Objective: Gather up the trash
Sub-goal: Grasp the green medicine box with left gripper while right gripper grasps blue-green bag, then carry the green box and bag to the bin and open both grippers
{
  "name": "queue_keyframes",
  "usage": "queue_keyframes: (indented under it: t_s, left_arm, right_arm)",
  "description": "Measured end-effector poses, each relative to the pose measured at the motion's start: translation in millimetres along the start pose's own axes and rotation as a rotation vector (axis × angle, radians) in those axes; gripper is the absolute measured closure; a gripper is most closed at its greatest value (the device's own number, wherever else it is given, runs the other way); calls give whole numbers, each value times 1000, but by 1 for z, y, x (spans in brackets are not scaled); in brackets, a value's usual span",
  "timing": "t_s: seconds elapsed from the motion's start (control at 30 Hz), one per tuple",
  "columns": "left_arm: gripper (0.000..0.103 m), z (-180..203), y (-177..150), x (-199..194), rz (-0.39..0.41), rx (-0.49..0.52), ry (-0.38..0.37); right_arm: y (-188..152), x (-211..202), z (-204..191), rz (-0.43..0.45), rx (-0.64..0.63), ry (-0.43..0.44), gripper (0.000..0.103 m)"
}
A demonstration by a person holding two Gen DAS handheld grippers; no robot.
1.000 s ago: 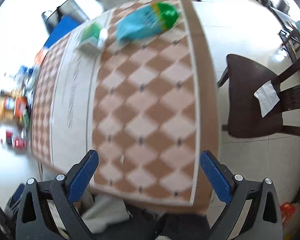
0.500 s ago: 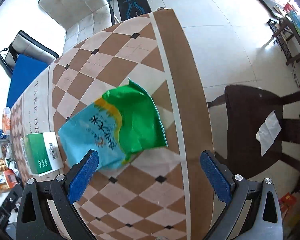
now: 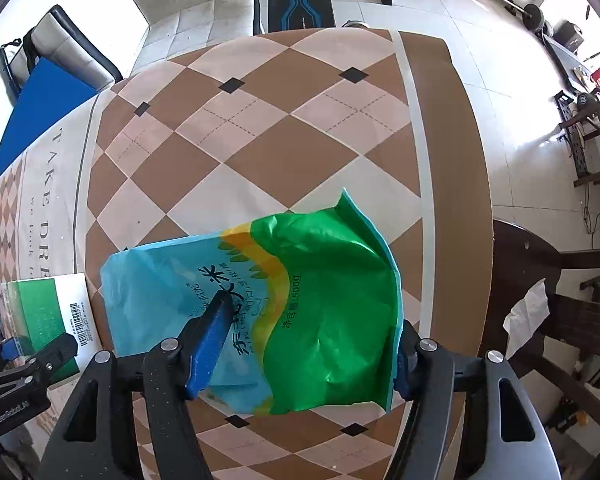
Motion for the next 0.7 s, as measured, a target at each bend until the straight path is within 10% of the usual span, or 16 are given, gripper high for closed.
queue_keyframes:
  t_s: [0.7]
  left_arm:
    - [32,-36,-71,-59,139,-45,63]
  right_arm:
    - [-37,-36,31,52,102,151,62]
Point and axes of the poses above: each gripper's, at about its wrist camera, not at the fingertips, and x roughly the way its jaws point, z to its right, y to its top, the point moved 5 cm from there along x, roughly the way its jaws point, and after that the axes turned 8 degrees about -y, right-handed, at the moved point
